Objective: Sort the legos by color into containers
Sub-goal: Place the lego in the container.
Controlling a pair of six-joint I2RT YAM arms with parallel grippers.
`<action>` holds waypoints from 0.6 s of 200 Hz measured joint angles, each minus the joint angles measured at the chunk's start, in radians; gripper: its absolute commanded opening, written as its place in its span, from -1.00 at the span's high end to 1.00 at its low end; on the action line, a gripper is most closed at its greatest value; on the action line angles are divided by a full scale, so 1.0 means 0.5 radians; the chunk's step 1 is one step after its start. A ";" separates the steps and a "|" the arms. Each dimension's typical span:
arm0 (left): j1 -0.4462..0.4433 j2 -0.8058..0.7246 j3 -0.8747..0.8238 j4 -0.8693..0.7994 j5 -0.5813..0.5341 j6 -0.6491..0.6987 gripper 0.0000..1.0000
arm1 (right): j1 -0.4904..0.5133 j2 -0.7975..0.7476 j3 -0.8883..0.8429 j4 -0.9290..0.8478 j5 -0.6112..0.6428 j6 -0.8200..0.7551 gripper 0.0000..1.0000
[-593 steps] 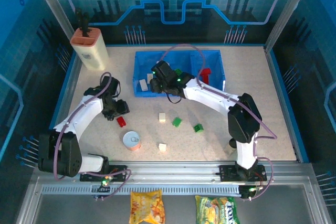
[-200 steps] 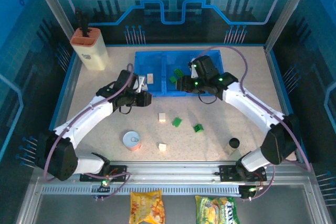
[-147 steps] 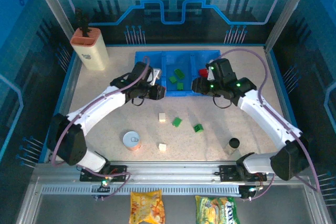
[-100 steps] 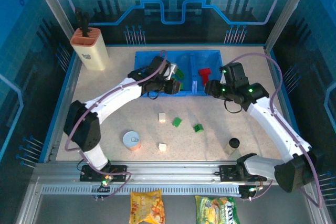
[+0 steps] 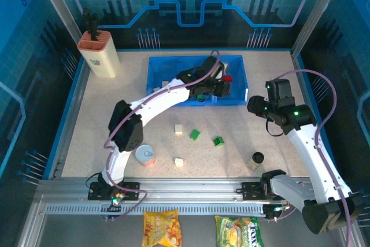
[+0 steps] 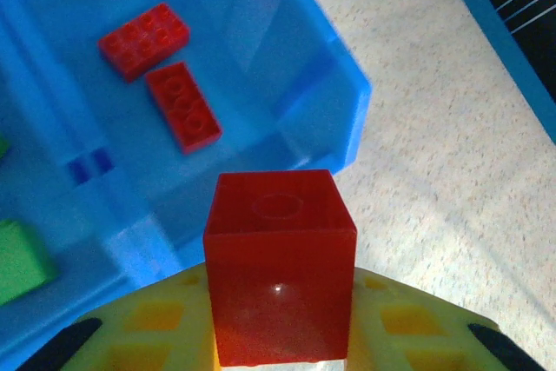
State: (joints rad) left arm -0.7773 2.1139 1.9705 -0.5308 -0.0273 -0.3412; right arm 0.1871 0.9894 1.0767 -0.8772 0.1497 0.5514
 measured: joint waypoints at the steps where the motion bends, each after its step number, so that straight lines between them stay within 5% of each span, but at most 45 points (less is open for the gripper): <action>1: -0.001 0.005 0.008 0.002 -0.002 -0.001 0.45 | -0.003 -0.003 0.000 -0.002 0.002 0.000 0.02; 120: -0.067 0.693 0.568 0.111 -0.337 -0.053 0.42 | -0.089 -0.079 -0.021 -0.084 0.014 -0.052 0.02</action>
State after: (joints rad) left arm -0.8108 2.4603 2.2547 -0.4755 -0.1959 -0.3679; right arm 0.1425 0.9501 1.0664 -0.9192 0.1570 0.5255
